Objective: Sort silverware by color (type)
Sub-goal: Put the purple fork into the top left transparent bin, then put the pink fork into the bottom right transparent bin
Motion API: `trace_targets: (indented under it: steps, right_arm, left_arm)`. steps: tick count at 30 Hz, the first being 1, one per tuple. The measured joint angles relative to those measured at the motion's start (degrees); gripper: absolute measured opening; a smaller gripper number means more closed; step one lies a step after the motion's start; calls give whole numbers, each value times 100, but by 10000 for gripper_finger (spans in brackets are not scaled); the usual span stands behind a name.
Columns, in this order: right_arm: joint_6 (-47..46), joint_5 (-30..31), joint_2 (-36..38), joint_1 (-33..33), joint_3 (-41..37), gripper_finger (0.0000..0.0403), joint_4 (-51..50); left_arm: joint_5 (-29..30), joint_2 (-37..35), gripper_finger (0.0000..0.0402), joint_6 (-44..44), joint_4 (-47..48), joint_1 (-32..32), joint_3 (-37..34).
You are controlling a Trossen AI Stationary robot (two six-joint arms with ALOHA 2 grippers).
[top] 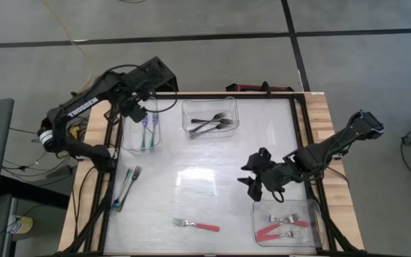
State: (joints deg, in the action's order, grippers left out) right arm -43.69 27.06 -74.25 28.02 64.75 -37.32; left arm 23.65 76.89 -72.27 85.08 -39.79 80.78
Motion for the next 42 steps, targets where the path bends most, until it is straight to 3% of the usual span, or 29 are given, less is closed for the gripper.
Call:
trace_targets:
  steps: [19, 29, 37, 42]
  right_arm:
    - [-193, 1, -3, 590, 0, 238, -82]
    - [-841, 23, -6, 920, 0, 238, -462]
    - [-886, 23, -6, 912, 0, 238, -491]
    - [-897, 23, -6, 913, 0, 238, -490]
  left_arm:
    - [859, 1625, 0, 510, 404, 507, 2]
    - [327, 1888, 6, 726, 216, 450, 2]
    - [275, 1888, 85, 1105, 70, 437, 2]
    - [966, 1886, 152, 1154, -195, 439, 2]
